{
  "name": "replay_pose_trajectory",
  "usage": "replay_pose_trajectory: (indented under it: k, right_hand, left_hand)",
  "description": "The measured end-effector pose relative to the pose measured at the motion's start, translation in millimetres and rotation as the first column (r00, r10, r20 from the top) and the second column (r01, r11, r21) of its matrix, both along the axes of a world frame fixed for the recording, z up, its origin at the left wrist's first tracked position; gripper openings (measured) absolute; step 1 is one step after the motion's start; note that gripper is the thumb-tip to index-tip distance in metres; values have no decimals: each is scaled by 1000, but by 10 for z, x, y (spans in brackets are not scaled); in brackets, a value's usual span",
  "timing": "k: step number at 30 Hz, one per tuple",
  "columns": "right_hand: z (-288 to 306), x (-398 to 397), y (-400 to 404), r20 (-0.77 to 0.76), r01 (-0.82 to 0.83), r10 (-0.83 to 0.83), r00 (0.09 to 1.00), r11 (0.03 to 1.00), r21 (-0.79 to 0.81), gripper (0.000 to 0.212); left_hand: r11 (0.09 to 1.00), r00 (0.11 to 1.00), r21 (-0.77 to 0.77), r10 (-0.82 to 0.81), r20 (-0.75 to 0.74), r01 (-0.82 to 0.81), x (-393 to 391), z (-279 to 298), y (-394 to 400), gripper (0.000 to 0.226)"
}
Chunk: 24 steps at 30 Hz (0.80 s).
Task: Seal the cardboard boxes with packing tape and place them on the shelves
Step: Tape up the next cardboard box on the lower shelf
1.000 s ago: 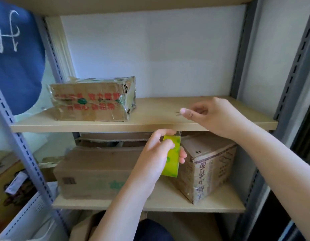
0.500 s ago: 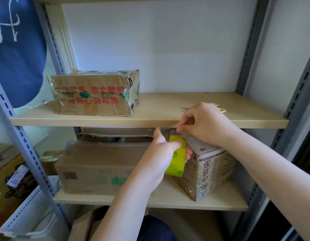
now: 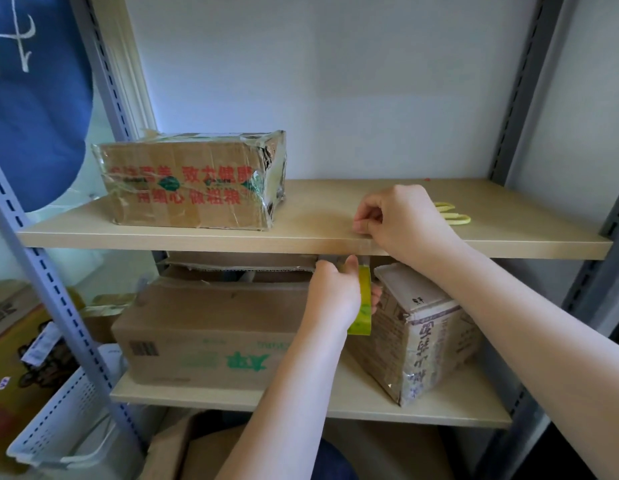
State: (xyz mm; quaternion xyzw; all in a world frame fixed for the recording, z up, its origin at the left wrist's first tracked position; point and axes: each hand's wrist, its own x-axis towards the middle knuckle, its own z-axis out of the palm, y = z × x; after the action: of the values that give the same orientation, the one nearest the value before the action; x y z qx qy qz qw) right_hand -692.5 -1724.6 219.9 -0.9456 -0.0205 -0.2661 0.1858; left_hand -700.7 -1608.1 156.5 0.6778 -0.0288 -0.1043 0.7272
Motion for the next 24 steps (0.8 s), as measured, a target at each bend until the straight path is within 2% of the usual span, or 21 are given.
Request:
replay_pose_trajectory:
  k: [2, 5, 6, 8, 10, 11, 13, 15, 16, 17, 18, 19, 20, 21, 22, 23, 24]
  right_hand:
    - [-33, 1, 40, -20, 35, -37, 999, 997, -71, 15]
    - [60, -24, -10, 52, 176, -168, 984, 959, -223, 76]
    - [109, -24, -28, 47, 182, -176, 983, 962, -202, 90]
    - [126, 23, -26, -37, 148, -151, 988, 985, -86, 97]
    - [70, 83, 35, -50, 208, -213, 976, 975, -83, 87]
    - [41, 88, 70, 26, 266, -265, 964, 955, -131, 76]
    - [-37, -28, 120, 367, 357, -272, 890, 915, -188, 44]
    - [-250, -309, 74, 652, 276, -185, 735, 960, -38, 19]
    - [-459, -492, 40, 707, 184, -181, 683, 980, 74, 12]
    - [-739, -668, -9, 704, 124, -214, 677, 976, 178, 10]
    - [-1067, -803, -71, 647, 120, -276, 711, 954, 275, 11]
    - [-1423, -877, -145, 527, 166, -348, 775, 917, 363, 16]
    - [-1785, -887, -219, 349, 244, -407, 844, 871, 426, 31]
    - [-2117, -857, -272, 131, 333, -429, 894, 831, 446, 56]
    - [-2407, -801, -314, -43, 390, -412, 910, 816, 428, 83]
    - [-2644, -729, -345, -149, 411, -385, 911, 817, 404, 103]
    - [-2809, -647, -365, -214, 429, -373, 903, 814, 392, 114]
  left_hand:
    - [1000, 999, -25, -5, 41, 6, 48, -56, -28, 26]
    - [1000, 997, -17, -9, 82, 10, 96, -91, -32, 31]
    - [1000, 995, -5, -3, 97, 4, 90, -98, -36, 31]
    - [999, 990, 35, 12, 142, -18, 117, -154, -50, 33]
    - [995, 978, 76, 44, 203, -61, 184, -223, -57, 43]
    - [988, 968, 120, 66, 241, -97, 215, -258, -45, 50]
    - [960, 933, 197, 125, 336, -199, 177, -351, 11, 57]
    - [914, 824, 131, 276, 495, -385, -2, -521, 113, 46]
    - [871, 740, 55, 380, 555, -488, -140, -653, 147, 34]
    - [838, 691, 3, 448, 568, -545, -263, -844, 151, 26]
    - [831, 696, 16, 456, 555, -557, -370, -1053, 113, 28]
    - [856, 759, 92, 396, 516, -509, -448, -1260, 35, 35]
    - [898, 859, 199, 281, 429, -393, -477, -1484, -82, 43]
    - [928, 937, 285, 145, 317, -239, -494, -1693, -217, 52]
    - [941, 976, 323, 32, 214, -102, -494, -1851, -343, 58]
    - [946, 990, 323, -45, 133, -1, -469, -1971, -451, 61]
    - [946, 993, 316, -93, 73, 66, -436, -2040, -531, 60]
